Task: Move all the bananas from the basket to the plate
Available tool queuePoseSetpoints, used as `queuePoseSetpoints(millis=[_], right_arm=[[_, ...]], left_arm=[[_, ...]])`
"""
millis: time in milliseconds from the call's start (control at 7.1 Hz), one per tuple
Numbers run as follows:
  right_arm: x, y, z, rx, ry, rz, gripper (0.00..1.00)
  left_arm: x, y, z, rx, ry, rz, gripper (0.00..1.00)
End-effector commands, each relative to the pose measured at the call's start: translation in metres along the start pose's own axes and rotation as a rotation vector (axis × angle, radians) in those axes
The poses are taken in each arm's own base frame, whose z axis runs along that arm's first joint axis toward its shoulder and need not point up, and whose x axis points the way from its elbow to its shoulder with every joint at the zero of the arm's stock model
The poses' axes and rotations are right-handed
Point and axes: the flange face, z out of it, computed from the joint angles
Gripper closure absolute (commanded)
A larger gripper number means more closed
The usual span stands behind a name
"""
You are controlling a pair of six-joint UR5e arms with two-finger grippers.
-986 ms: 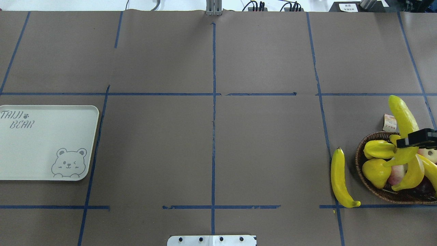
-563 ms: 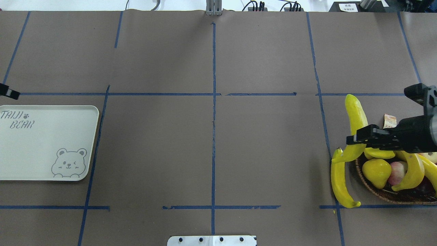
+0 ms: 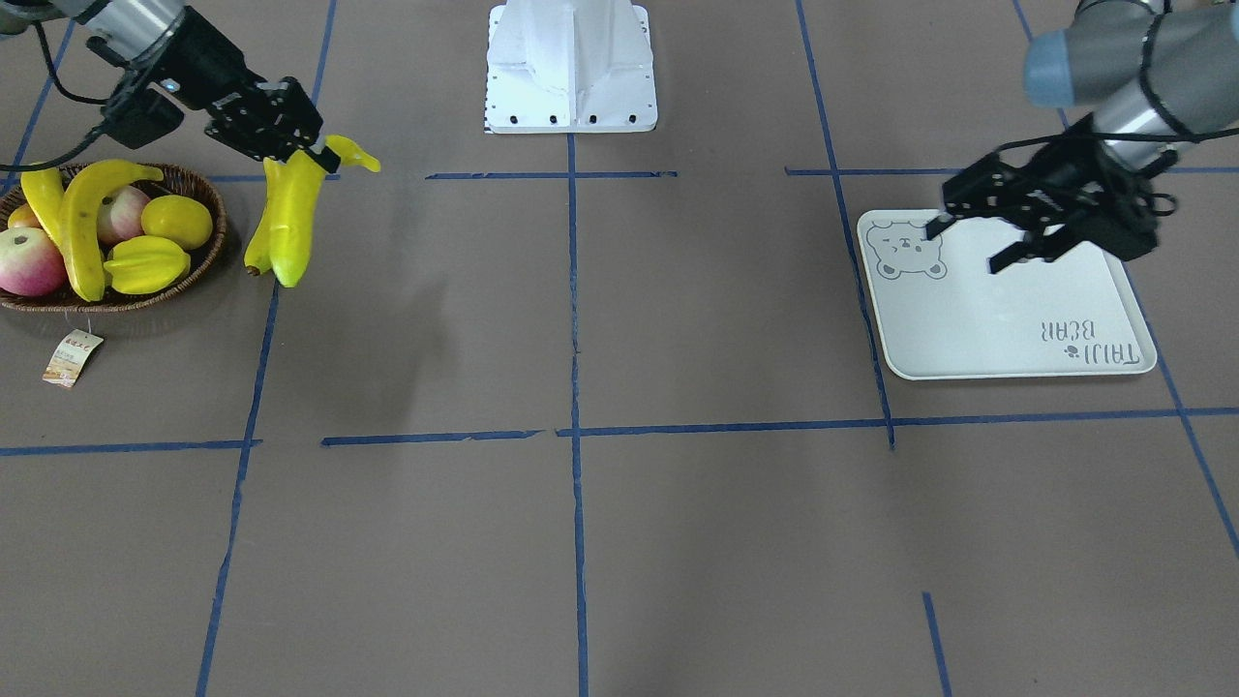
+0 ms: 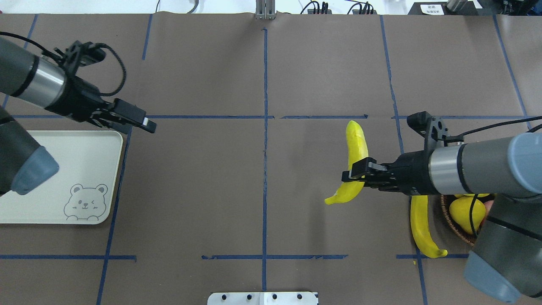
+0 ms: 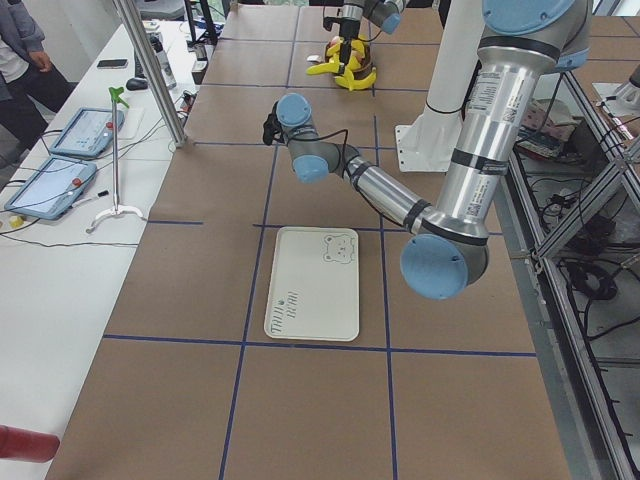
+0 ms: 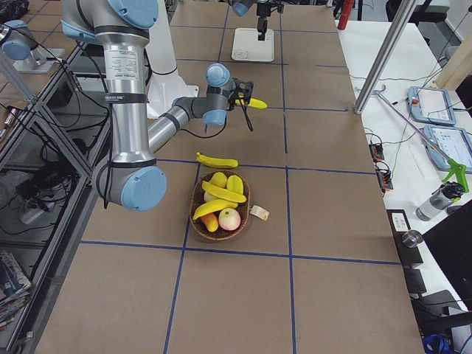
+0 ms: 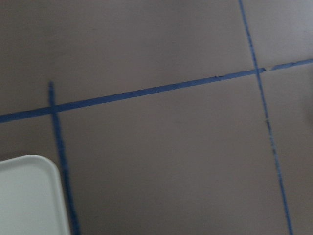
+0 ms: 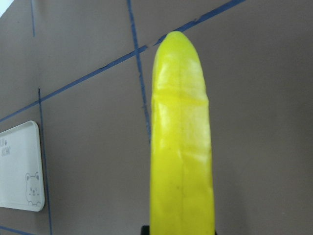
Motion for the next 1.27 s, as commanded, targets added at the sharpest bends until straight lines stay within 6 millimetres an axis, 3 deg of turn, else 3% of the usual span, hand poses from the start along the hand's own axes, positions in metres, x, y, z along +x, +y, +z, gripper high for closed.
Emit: queuePoseSetpoints(millis=[0, 141, 282, 563, 704, 1126], right_arm=[[-0.041, 0.038, 0.056, 0.025, -0.059, -0.029, 0.89], [-0.051, 0.047, 0.061, 0.030, -0.077, -0.034, 0.89], [-0.068, 0.050, 0.064, 0.030, -0.106, -0.038, 0.89], [-0.079, 0.049, 0.071, 0.042, -0.113, -0.039, 0.89], [-0.089, 0.047, 0.087, 0.059, -0.123, -0.040, 0.89], [-0.100, 0.052, 0.092, 0.060, -0.138, -0.042, 0.89]], left_arm=[[0.093, 0.006, 0.063, 0.009, 0.059, 0.026, 0.00], [0.103, 0.012, 0.076, 0.018, 0.060, -0.027, 0.00], [0.119, 0.010, 0.075, 0.027, 0.079, -0.096, 0.00], [0.129, 0.006, 0.072, 0.056, 0.092, -0.183, 0.00], [0.135, 0.011, 0.081, 0.067, 0.094, -0.215, 0.00], [0.156, 0.031, 0.109, 0.052, 0.102, -0.241, 0.00]])
